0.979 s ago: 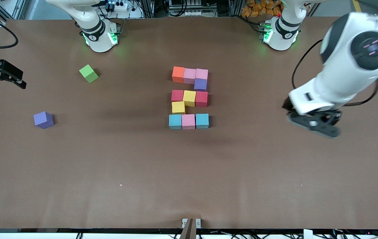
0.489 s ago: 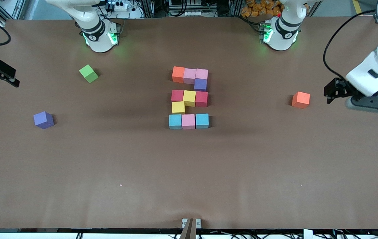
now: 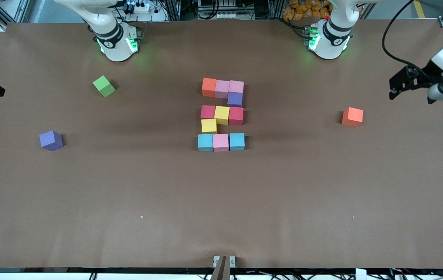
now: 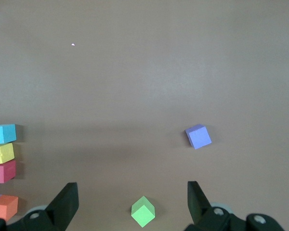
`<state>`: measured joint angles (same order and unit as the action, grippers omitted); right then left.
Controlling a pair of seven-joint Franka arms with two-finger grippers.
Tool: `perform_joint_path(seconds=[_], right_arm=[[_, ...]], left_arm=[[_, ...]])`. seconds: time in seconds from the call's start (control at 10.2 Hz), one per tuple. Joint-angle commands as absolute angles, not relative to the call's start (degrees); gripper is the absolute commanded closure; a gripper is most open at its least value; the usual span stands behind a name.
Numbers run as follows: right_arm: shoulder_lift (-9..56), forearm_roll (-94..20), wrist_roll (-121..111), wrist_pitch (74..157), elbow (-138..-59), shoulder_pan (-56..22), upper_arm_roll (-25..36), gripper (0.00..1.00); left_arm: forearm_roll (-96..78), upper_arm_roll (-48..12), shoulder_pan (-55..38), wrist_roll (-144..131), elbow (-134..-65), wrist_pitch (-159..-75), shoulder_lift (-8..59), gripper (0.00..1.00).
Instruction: Form number 2 with 11 blocks
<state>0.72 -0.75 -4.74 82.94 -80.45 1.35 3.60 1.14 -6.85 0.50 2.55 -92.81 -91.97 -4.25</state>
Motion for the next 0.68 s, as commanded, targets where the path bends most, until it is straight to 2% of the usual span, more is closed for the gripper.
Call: perform_joint_path(seconds=[0.0,0.29,0.59], right_arm=[[1.23,-0.35,-4.39,81.22,-79.37,1.50,2.55,0.00],[1.76,-0.26,-4.31,81.30,-79.63,-3.15,2.55,0.00],[1.76,-0.53,-4.31,81.12,-79.72,-2.47,2.90,0.00]], left_arm=[[0.17,-5.19,-0.53,2.81,-95.63,-94.22,-6.42,0.00],[-0.17,-4.40,-0.70,2.03,-93.70,-94.13,-5.19,0.00],[-0.44,-3.87,-1.49,-0.26,-93.69,-93.17,-5.36,0.00]])
